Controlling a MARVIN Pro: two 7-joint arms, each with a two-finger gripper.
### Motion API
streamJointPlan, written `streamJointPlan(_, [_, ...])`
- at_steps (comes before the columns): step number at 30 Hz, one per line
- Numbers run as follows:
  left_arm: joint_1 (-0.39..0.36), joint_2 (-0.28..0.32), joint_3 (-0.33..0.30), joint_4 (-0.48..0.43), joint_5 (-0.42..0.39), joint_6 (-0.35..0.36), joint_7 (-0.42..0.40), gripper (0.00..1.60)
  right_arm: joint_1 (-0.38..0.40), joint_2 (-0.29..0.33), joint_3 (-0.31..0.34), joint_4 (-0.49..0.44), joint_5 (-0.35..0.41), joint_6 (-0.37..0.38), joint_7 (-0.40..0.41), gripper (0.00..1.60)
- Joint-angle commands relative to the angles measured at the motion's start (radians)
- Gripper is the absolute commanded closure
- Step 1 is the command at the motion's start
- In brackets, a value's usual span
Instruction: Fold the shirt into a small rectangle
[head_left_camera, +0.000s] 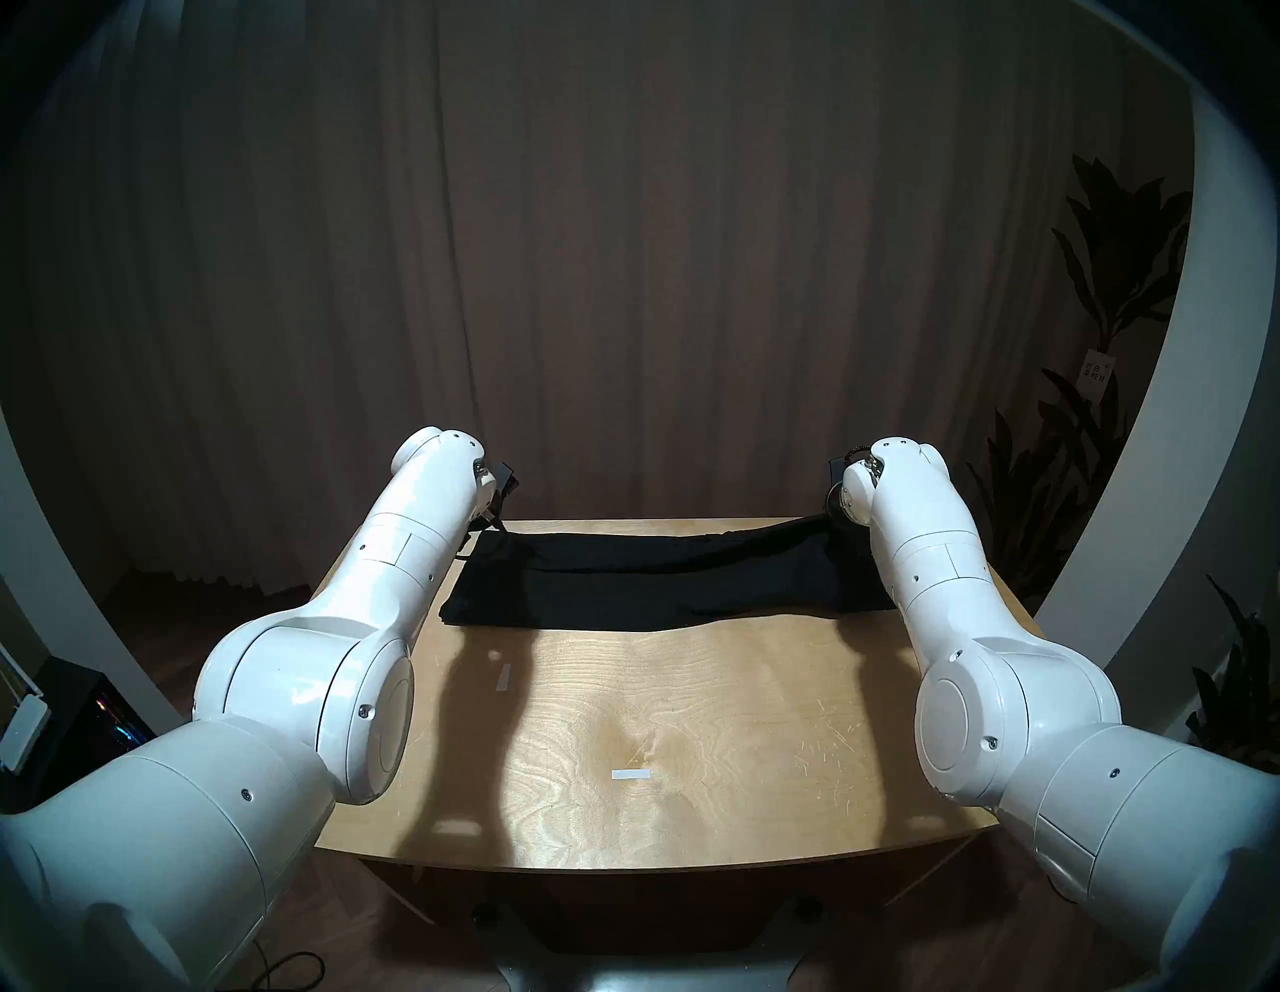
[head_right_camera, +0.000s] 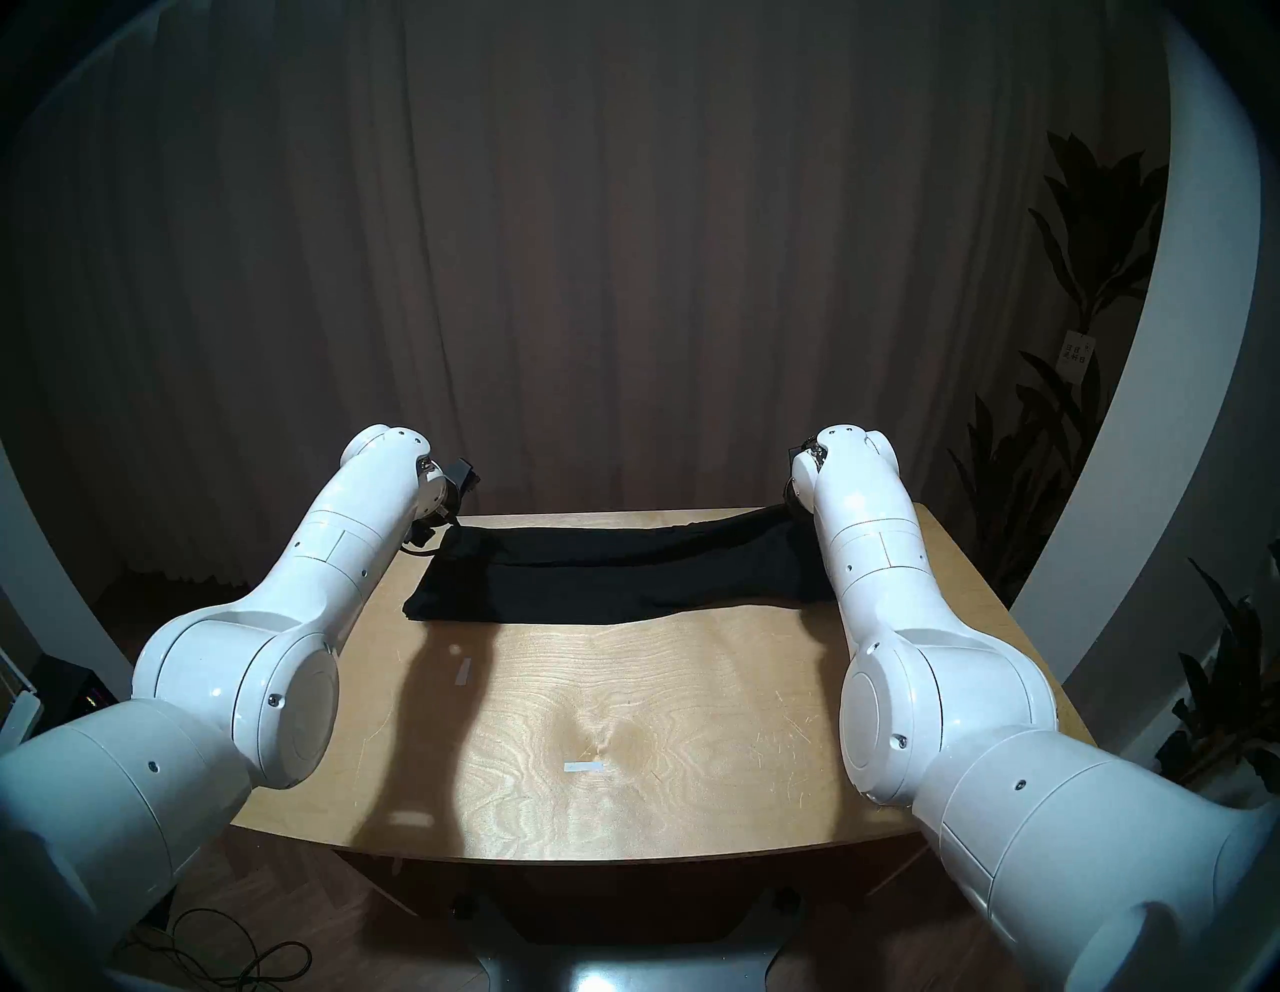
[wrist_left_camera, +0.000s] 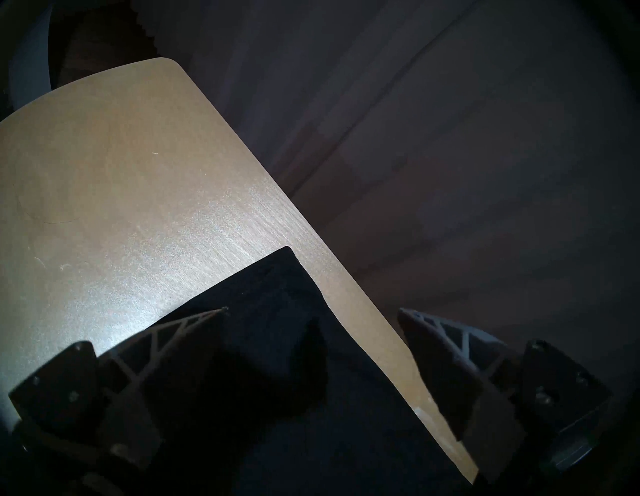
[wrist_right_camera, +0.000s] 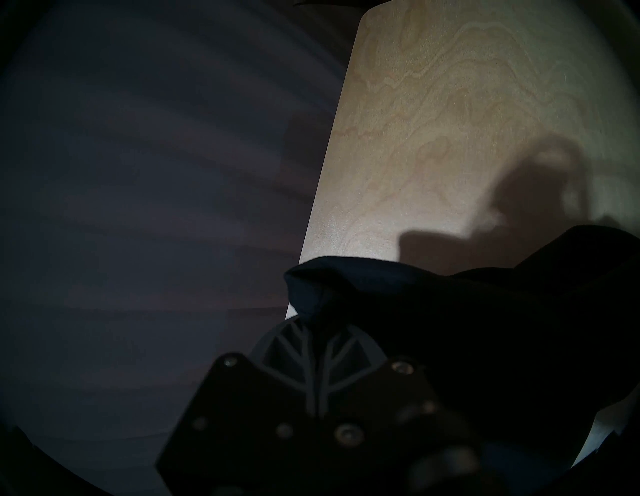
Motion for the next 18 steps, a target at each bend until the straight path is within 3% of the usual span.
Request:
streamJointPlan(1, [-0.068,0.007,0.003,-0.004,0.01,-0.027,-0.036,0.0,0.045,0.004,-0.007,0.002,-0.005,-0.011,0.039,0.88])
streamJointPlan(6, [-0.081,0.016,0.005,0.003,0.017,-0.041,-0.055,0.0,0.061,0.007,-0.013,0.013,-0.007,-0.019,0.059,0.83])
streamJointPlan(7, [-0.082,0.018,0.004,0.004,0.017,-0.044,-0.059,0.0,0.065,0.008,-0.014,0.014,-0.008,-0.02,0.063,0.61])
streamJointPlan(8, [-0.084,0.02,0.005,0.005,0.019,-0.048,-0.065,0.0,0.07,0.008,-0.017,0.016,-0.009,-0.022,0.069,0.07])
streamJointPlan(10, [-0.084,0.024,0.004,0.009,0.02,-0.055,-0.075,0.0,0.082,0.01,-0.021,0.018,-0.011,-0.025,0.078,0.0])
streamJointPlan(18, [-0.051,0.044,-0.003,0.033,0.02,-0.089,-0.127,0.0,0.132,0.028,-0.036,0.034,-0.025,-0.036,0.123,0.0])
